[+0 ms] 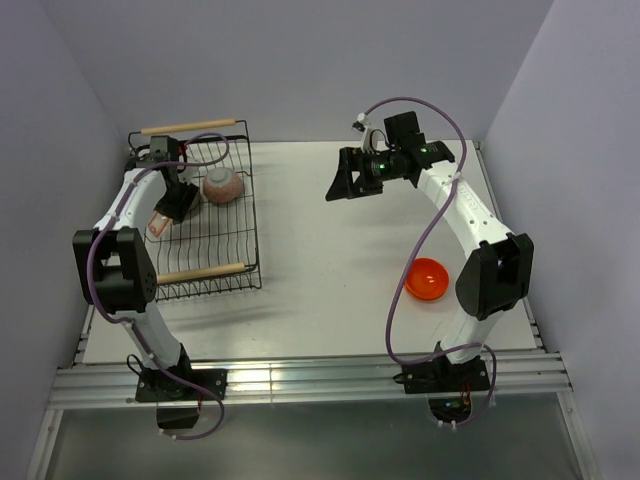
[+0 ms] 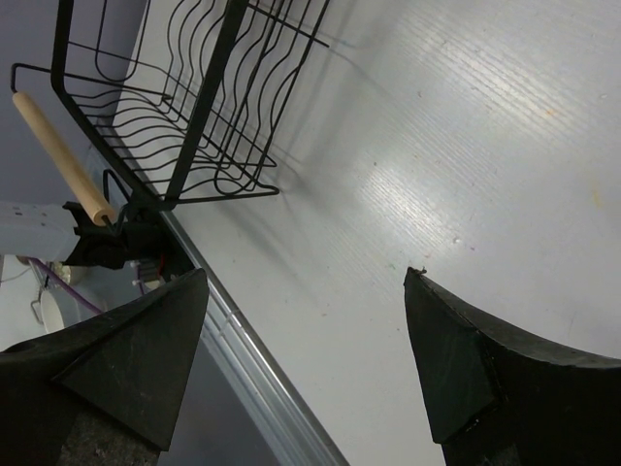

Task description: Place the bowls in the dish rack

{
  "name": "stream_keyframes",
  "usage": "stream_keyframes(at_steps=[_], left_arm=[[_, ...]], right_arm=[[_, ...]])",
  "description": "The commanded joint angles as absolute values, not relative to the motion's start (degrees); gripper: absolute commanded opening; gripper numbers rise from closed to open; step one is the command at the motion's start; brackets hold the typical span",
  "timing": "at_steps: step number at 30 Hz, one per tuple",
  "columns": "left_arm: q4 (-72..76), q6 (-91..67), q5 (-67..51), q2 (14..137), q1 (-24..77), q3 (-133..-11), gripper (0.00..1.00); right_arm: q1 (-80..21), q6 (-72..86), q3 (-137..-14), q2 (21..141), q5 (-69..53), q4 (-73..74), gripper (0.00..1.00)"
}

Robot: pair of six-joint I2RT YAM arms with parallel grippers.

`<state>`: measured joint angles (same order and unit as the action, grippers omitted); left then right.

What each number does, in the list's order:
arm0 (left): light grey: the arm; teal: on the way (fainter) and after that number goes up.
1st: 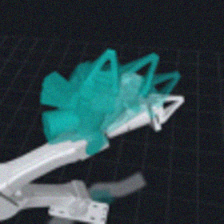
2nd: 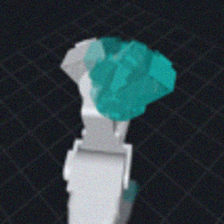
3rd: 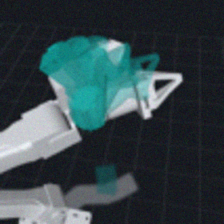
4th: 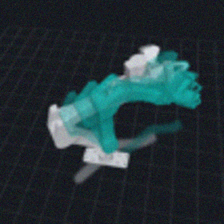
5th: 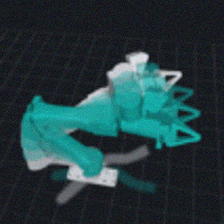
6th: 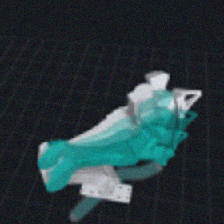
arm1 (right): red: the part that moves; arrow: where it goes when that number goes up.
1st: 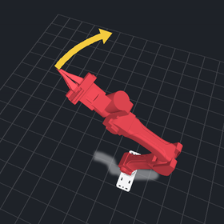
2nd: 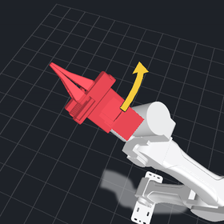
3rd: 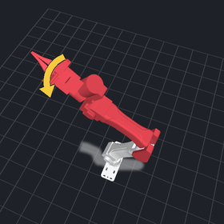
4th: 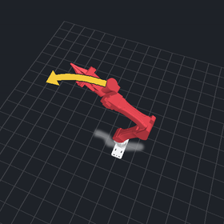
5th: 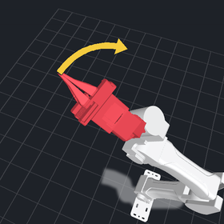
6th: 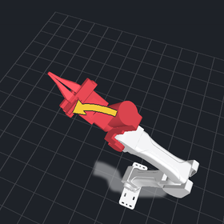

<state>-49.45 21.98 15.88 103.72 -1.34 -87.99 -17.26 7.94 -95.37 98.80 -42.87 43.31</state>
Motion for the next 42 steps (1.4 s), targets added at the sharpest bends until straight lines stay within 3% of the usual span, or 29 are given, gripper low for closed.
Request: stream_keyframes(at_steps=[1, 17, 20, 25, 37, 40, 42], left_arm=[[-47.72, 23.47, 20.74, 103.8, -0.79, -90.35, 0.01], [-45.97, 22.5, 26.01, 106.96, 1.04, -88.77, 0.03], [-45.88, 22.15, 26.28, 107.58, 1.32, -88.68, 0.05], [-44.83, 21.8, 27.24, 108.1, 2.19, -87.28, 0.17], [-42.89, 20.65, 29.0, 108.81, 3.25, -84.64, 0.19], [-43.24, 20.3, 28.74, 109.07, 3.43, -84.55, 0.24], [-43.77, 20.22, 27.95, 109.16, 3.43, -84.55, 0.37]], right_arm=[[-16.7, 7.3, -95.45, 97.29, -42.8, 42.89, 0.89], [-16.26, 7.3, -93.6, 96.77, -43.15, 41.92, 0.89], [-16.0, 7.03, -93.34, 96.51, -43.24, 42.01, 0.89], [-15.73, 7.29, -92.46, 96.06, -43.33, 41.4, 0.89], [-15.21, 7.38, -92.2, 96.06, -43.59, 41.22, 0.89], [-15.12, 7.38, -92.2, 95.98, -43.51, 41.31, 0.89], [-15.12, 7.38, -92.11, 95.98, -43.51, 41.22, 0.89]])
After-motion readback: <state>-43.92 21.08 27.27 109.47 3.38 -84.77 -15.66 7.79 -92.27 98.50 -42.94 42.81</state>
